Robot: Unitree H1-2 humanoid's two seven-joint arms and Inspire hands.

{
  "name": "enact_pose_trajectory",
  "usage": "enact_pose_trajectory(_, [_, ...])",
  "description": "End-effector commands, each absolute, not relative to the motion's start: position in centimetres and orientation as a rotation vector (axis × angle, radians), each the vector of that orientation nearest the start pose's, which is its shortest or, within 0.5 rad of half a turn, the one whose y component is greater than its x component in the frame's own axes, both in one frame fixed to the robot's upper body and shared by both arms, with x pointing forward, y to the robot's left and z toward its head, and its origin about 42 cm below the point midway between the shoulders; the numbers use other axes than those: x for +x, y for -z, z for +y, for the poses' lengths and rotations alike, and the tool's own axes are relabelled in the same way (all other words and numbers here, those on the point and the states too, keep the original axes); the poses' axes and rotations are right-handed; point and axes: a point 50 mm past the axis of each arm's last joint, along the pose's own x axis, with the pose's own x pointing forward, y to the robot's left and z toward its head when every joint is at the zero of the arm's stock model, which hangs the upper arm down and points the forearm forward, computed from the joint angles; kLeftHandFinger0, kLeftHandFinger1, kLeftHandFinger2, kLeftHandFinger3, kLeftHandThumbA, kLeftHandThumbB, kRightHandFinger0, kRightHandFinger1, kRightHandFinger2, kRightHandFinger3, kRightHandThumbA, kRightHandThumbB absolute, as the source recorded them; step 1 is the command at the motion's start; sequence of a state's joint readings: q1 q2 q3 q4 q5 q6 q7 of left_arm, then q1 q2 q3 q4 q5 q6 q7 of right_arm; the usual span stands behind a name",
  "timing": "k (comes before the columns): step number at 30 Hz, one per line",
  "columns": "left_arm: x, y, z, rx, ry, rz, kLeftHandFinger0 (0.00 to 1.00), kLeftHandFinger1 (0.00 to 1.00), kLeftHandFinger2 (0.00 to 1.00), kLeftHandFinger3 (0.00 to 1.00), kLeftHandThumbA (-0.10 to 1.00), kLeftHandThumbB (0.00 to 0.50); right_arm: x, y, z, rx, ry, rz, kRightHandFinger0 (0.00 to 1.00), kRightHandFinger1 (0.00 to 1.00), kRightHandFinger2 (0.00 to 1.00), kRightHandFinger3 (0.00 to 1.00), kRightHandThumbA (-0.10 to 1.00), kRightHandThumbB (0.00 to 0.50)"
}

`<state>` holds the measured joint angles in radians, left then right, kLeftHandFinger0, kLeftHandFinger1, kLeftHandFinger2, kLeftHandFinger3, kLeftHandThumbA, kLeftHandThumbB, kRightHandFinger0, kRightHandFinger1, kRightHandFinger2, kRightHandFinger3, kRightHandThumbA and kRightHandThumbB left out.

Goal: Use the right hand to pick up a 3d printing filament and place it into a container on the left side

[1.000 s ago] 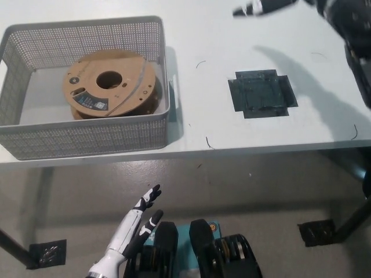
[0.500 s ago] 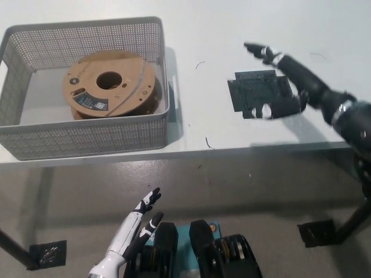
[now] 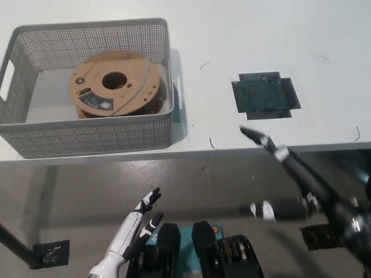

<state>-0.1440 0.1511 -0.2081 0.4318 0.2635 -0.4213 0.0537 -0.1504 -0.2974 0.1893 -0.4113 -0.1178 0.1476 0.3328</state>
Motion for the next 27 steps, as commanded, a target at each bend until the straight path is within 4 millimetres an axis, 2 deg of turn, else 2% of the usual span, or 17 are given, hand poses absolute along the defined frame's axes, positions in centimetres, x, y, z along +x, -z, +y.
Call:
enact_pose_trajectory(1, [31.6,-5.9,20.2,0.385,0.233,-0.245,1.0,1.0,1.0,1.0,1.0,0.145,24.6,-22.9,-21.9,-0.351,-0.295,-0.621,1.0,1.0,1.0,1.0,1.0,0.254])
enact_pose_trajectory(2, [31.5,-5.9,20.2,0.386,0.233,-0.244,1.0,1.0,1.0,1.0,1.0,0.142,25.1,-21.4,-21.7,-0.319,-0.29,-0.57,1.0,1.0,1.0,1.0,1.0,0.257])
enact_pose_trajectory(4, [31.2,-5.7,20.2,0.384,0.233,-0.238,1.0,1.0,1.0,1.0,1.0,0.147,25.5,-19.8,-21.5,-0.308,-0.272,-0.513,1.0,1.0,1.0,1.0,1.0,0.253])
enact_pose_trajectory(7, [31.1,-5.7,20.3,0.385,0.231,-0.239,1.0,1.0,1.0,1.0,1.0,0.14,27.1,-16.0,-20.9,-0.267,-0.245,-0.407,1.0,1.0,1.0,1.0,1.0,0.179])
enact_pose_trajectory(10, [31.2,-5.8,20.4,0.383,0.229,-0.241,1.0,1.0,1.0,1.0,1.0,0.131,28.0,-13.3,-20.4,-0.17,-0.237,-0.324,1.0,1.0,1.0,1.0,1.0,0.129])
enact_pose_trajectory(11, [31.1,-5.8,20.4,0.383,0.229,-0.241,1.0,1.0,1.0,1.0,1.0,0.13,28.2,-12.8,-20.4,-0.158,-0.236,-0.31,1.0,1.0,1.0,1.0,1.0,0.126])
enact_pose_trajectory(12, [31.1,-5.7,20.3,0.386,0.226,-0.24,1.0,1.0,1.0,1.0,1.0,0.126,28.2,-12.0,-20.3,-0.141,-0.225,-0.267,1.0,1.0,1.0,1.0,1.0,0.146])
enact_pose_trajectory(14, [31.0,-5.6,20.4,0.387,0.222,-0.237,1.0,1.0,1.0,1.0,1.0,0.13,28.5,-10.6,-20.3,-0.119,-0.223,-0.21,1.0,1.0,1.0,1.0,1.0,0.137])
enact_pose_trajectory(17, [30.7,-5.4,20.6,0.376,0.212,-0.229,1.0,1.0,1.0,1.0,1.0,0.142,28.9,-9.2,-20.1,-0.109,-0.223,-0.169,1.0,1.0,1.0,1.0,1.0,0.119])
enact_pose_trajectory(18, [30.6,-5.4,20.7,0.375,0.21,-0.228,1.0,1.0,1.0,1.0,1.0,0.148,29.0,-8.9,-20.0,-0.11,-0.224,-0.159,1.0,1.0,1.0,1.0,1.0,0.094])
enact_pose_trajectory(19, [30.5,-5.4,20.7,0.374,0.208,-0.227,1.0,1.0,1.0,1.0,1.0,0.147,29.1,-8.6,-20.0,-0.114,-0.223,-0.151,1.0,1.0,1.0,1.0,1.0,0.115])
enact_pose_trajectory(22, [30.4,-5.4,20.8,0.374,0.204,-0.227,1.0,1.0,1.0,1.0,1.0,0.137,29.6,-7.4,-20.1,-0.135,-0.235,-0.115,1.0,1.0,1.0,1.0,1.0,0.099])
enact_pose_trajectory(25, [30.4,-5.3,20.9,0.375,0.203,-0.224,1.0,1.0,1.0,1.0,1.0,0.138,30.0,-7.3,-20.1,-0.154,-0.244,-0.104,1.0,1.0,1.0,1.0,1.0,0.126])
enact_pose_trajectory(27, [30.4,-5.3,20.9,0.38,0.201,-0.226,1.0,1.0,1.0,1.0,1.0,0.135,30.2,-7.5,-19.9,-0.164,-0.251,-0.098,1.0,1.0,1.0,1.0,1.0,0.116])
